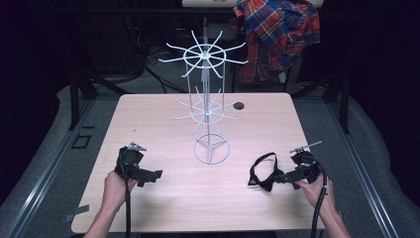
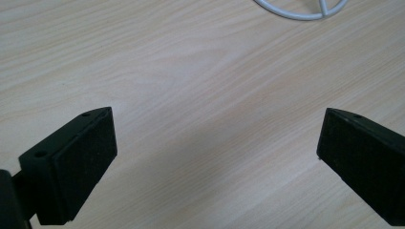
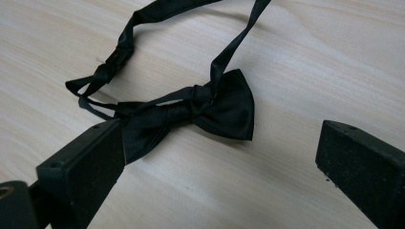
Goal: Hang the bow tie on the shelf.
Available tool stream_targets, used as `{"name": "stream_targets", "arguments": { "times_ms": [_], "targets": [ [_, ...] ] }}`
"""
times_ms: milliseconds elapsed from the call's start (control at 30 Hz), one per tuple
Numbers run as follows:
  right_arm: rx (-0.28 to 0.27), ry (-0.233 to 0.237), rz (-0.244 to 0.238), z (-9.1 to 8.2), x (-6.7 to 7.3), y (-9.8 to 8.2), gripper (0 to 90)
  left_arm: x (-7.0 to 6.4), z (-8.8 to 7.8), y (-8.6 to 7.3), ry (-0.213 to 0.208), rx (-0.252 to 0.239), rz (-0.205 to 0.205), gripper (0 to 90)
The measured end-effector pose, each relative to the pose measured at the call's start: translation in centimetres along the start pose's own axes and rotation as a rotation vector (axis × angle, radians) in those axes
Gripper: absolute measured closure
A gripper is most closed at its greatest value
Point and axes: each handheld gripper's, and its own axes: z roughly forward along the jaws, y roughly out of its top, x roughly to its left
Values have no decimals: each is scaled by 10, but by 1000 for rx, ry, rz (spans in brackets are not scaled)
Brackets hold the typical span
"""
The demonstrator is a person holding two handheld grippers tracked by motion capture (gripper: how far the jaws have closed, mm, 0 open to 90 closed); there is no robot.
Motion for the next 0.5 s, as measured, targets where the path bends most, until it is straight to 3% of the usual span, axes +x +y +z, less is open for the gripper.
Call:
{"name": "stream_targets", "arguments": {
  "times_ms": [67,300,433,467,500],
  "targets": [
    [-20,-10,26,4,0,0,27,0,0,0,0,0,-1,0],
    [-2,-3,16,11,3,7,64,0,0,0,4,-1,0,0],
    [0,8,18,16,6,13,154,1,-1,0,8,3,-3,0],
    [18,6,21,20,8,16,253,1,0,0,10,-2,-2,0],
    [18,6,21,20,8,16,253,1,-1,-1,14,-4,-3,0]
  ]
}}
